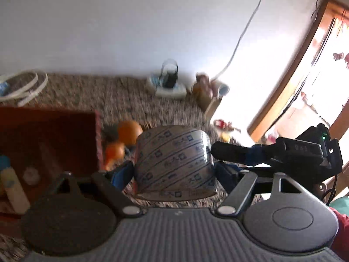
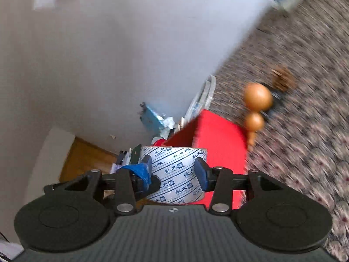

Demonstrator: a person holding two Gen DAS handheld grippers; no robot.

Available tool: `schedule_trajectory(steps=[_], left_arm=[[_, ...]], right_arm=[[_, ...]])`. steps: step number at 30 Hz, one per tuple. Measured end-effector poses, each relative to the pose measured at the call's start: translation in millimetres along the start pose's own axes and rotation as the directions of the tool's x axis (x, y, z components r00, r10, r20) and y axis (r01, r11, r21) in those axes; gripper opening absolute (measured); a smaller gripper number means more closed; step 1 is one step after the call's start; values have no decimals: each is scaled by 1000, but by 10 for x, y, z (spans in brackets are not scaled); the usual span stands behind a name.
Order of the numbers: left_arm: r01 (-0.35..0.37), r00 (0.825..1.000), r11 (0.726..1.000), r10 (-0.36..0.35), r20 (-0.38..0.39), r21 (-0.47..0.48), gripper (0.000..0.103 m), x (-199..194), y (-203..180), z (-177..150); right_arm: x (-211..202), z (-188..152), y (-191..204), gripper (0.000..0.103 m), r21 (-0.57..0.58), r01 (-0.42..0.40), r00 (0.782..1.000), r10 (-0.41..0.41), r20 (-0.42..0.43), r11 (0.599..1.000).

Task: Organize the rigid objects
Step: 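Carry the tape roll with the right gripper into the red box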

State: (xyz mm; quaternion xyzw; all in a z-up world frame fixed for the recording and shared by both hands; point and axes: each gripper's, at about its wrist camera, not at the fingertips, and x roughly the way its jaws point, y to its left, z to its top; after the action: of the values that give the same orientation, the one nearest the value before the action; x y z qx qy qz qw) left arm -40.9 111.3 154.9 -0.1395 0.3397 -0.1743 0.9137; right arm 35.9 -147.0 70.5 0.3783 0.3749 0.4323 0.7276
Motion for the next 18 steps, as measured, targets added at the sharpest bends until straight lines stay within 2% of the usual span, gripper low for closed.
schedule_trajectory(steps=[4,10,14,18], left_arm=[[-27,998,1000,27,61,-11,76,-276,283,77],[-98,992,993,103,67,-73,76,-511,851,52],[-153,988,984,156,22,-92,76,-506,1168,-47],[-167,986,977,164,-33,-131,76,-451,1464,-150]], right_arm=[[371,18,416,30,-206,23,1000,-27,-14,978],[1103,-54,483,26,-222,15,997,-31,-70,975],[1365,-206,579,25,-255,61,989,-94,-117,965],[1615,-330,673,25,-296,132,973,-181,-141,946]])
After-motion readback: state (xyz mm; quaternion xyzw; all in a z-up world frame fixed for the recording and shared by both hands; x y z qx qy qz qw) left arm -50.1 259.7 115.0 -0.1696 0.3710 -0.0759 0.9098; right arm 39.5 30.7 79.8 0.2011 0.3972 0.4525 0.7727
